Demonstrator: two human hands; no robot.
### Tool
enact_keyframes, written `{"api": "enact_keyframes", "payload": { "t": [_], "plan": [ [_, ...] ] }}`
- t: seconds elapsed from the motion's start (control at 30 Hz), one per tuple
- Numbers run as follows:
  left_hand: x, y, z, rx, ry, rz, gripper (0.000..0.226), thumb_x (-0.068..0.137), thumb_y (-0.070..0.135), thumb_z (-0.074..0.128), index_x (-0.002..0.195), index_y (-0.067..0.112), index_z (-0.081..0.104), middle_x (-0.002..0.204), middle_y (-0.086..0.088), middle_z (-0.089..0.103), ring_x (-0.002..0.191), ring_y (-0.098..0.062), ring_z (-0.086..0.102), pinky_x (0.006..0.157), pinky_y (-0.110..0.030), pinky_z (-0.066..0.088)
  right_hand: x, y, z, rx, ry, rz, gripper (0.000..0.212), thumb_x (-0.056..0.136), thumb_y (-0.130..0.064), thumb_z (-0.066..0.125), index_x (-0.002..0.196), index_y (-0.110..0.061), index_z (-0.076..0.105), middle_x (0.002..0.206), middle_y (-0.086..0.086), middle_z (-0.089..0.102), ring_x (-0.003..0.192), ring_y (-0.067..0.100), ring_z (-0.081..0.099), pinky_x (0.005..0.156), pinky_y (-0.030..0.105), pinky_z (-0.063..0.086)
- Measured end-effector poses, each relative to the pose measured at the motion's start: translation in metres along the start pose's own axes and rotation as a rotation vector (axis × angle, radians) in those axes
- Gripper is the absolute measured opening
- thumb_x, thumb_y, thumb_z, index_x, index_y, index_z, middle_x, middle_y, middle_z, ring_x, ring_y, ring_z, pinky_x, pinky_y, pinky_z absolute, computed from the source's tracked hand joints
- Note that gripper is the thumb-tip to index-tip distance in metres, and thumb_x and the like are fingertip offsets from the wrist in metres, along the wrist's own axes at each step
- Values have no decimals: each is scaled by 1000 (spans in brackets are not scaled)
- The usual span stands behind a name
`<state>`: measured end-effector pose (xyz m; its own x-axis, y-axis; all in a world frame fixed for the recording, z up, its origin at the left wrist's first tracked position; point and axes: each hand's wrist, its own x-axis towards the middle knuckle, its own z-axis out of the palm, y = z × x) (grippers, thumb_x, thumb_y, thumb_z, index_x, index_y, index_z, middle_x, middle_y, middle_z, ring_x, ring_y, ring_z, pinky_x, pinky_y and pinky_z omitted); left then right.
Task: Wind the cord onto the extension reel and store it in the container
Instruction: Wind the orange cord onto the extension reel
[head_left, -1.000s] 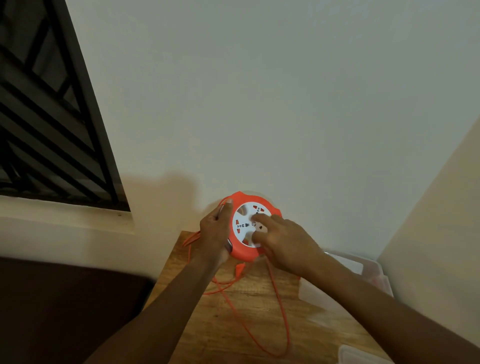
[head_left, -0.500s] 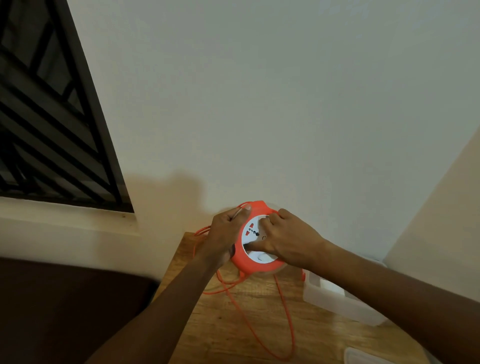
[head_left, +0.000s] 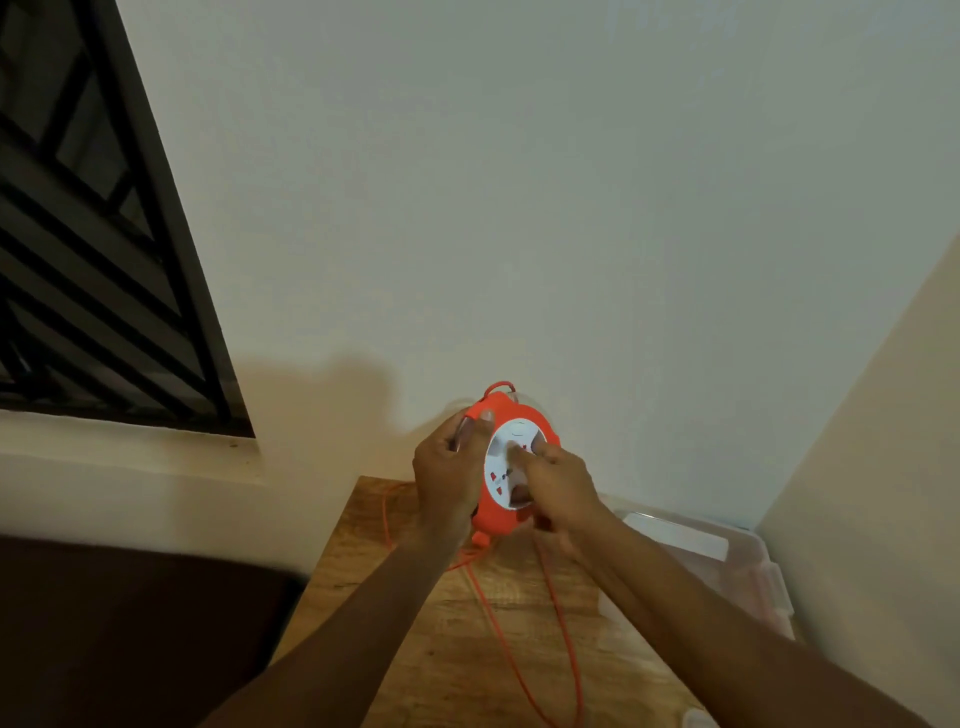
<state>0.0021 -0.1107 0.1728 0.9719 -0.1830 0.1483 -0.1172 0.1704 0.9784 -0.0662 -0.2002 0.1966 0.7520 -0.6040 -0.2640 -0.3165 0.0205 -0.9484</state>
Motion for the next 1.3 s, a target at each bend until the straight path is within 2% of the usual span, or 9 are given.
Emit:
{"api": "enact_keyframes", "payload": {
  "t": [0.07, 0.17, 0.3, 0.43, 0.57, 0.8, 1.03, 1.2, 1.3],
  "plan": [
    [1, -3, -6, -17, -17, -5, 17, 98, 36, 68, 86, 26, 75, 84, 2, 80, 79, -23, 79, 71, -40, 68, -7, 2, 1, 233, -34, 146, 43, 92, -34, 58, 132, -19, 56, 94, 13, 73, 63, 20, 68, 44, 26, 47],
    [4, -8, -13, -48, -69, -59, 19, 99, 35, 67, 85, 26, 76, 81, 5, 81, 76, -19, 80, 61, -29, 65, -9, 10, -1, 102, -86, 51, 56, 91, -26, 62, 143, -26, 43, 111, 7, 69, 78, 23, 73, 53, 34, 56],
    [0, -13, -15, -180, -75, -201, 35, 97, 37, 68, 84, 6, 74, 85, -19, 78, 75, -29, 76, 68, -42, 62, -18, 10, -13, -536, -50, -302, 60, 81, -34, 68, 134, -19, 47, 106, -3, 65, 88, 9, 62, 65, 22, 48],
    [0, -14, -21, -183, -115, -268, 32, 96, 44, 67, 84, 17, 79, 87, -9, 82, 77, -30, 79, 71, -45, 64, -21, 4, -29, -1292, 97, -796, 39, 85, -32, 59, 123, -25, 59, 110, 2, 70, 89, 26, 67, 70, 32, 51],
    [-1, -10, -25, -178, -172, -287, 27, 98, 44, 66, 78, 35, 82, 85, 0, 83, 75, -22, 81, 57, -30, 63, -11, -9, -45, -1546, -218, -1149, 31, 78, -17, 74, 109, -21, 71, 141, 10, 53, 105, 33, 63, 70, 41, 55],
    [-4, -6, -24, -81, -316, -235, 17, 98, 47, 64, 93, 42, 80, 97, 3, 83, 85, -22, 81, 63, -32, 64, -5, -7, -47, -1913, -462, -1207, 49, 89, -33, 68, 136, -37, 52, 158, 12, 23, 130, 39, 41, 100, 53, 44],
    [0, -1, -25, -43, -337, -207, 19, 99, 43, 64, 91, 40, 81, 94, 2, 83, 81, -21, 81, 62, -27, 62, -10, -12, -39, -2050, -311, -1345, 53, 79, -41, 78, 127, -39, 57, 127, 19, 58, 106, 36, 58, 91, 50, 48],
    [4, -1, -27, -94, -359, -264, 23, 98, 40, 64, 90, 29, 83, 96, -9, 82, 78, -26, 80, 62, -34, 64, -7, -16, -41, -1885, -224, -1368, 58, 77, -38, 77, 128, -42, 50, 88, 10, 66, 75, 29, 63, 72, 39, 46],
    [2, -2, -24, -149, -316, -282, 25, 99, 43, 63, 90, 30, 83, 97, -7, 83, 80, -26, 81, 60, -33, 63, -6, -18, -42, -1749, -158, -1286, 63, 72, -42, 75, 130, -38, 50, 89, 6, 71, 72, 27, 67, 68, 35, 47]
  ]
}}
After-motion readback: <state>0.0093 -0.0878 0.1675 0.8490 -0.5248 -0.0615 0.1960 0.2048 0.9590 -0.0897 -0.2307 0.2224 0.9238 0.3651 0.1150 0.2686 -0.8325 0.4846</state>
